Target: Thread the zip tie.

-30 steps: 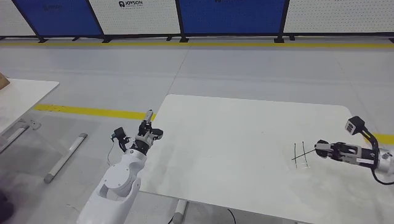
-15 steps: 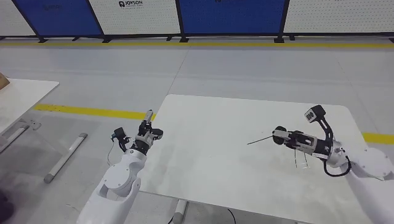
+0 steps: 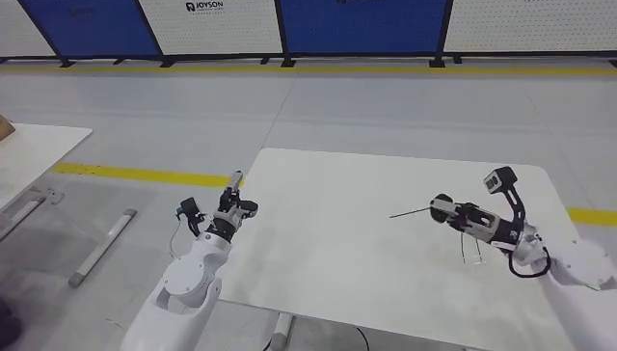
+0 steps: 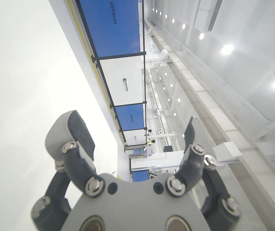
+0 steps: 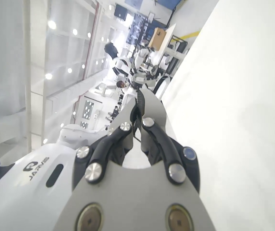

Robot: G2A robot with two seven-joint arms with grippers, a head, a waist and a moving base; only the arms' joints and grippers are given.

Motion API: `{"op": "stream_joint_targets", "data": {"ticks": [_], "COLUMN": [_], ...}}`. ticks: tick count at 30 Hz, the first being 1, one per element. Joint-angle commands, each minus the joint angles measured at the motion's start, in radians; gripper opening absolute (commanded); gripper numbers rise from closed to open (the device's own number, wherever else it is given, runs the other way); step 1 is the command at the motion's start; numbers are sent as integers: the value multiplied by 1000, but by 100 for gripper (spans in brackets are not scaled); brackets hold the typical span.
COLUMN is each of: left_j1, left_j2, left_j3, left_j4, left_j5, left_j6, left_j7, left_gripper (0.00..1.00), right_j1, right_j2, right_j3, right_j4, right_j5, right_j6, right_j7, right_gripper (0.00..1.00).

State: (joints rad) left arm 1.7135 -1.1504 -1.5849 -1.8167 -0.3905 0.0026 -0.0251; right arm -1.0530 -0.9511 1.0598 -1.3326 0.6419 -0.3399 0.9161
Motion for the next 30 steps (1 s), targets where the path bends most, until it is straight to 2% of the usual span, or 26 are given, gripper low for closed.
{"op": "stream_joint_targets", "data": {"ticks": [1, 3, 6, 9, 10, 12, 23, 25, 27, 30], "left_j1": [-17, -29, -38, -52, -58, -63, -64, -57, -39, -43], "left_j2": [-1, -2, -3, -3, -3, -3, -3, -2, -3, -5], "left_j3": [30, 70, 143, 175, 187, 200, 201, 213, 248, 294], "left_j4": [-13, -30, -49, -41, -32, -18, -17, -20, -26, -23], "left_j5": [33, 99, 178, 203, 223, 260, 264, 351, 462, 545], "left_j6": [21, 36, 62, 78, 77, 71, 69, 38, 8, -8], "left_j7": [-13, -20, -81, -129, -138, -146, -145, -104, -56, -47], "left_gripper": [100, 100, 100, 100, 100, 100, 100, 100, 100, 100], "right_j1": [-26, -42, -41, -15, 3, 7, 7, 0, -28, -51], "right_j2": [-9, -22, -46, -68, -75, -76, -76, -77, -80, -86], "right_j3": [13, 1, -33, -82, -100, -103, -103, -98, -101, -111], "right_j4": [-36, -73, -91, -50, -26, -20, -20, -43, -88, -126], "right_j5": [-47, -71, -114, -106, -104, -103, -103, -151, -203, -247], "right_j6": [0, 0, 0, 1, 18, 27, 27, 13, 5, 0], "right_j7": [-108, -163, -231, -212, -191, -184, -184, -237, -305, -362], "right_gripper": [0, 0, 0, 0, 0, 0, 0, 0, 0, 0]}}
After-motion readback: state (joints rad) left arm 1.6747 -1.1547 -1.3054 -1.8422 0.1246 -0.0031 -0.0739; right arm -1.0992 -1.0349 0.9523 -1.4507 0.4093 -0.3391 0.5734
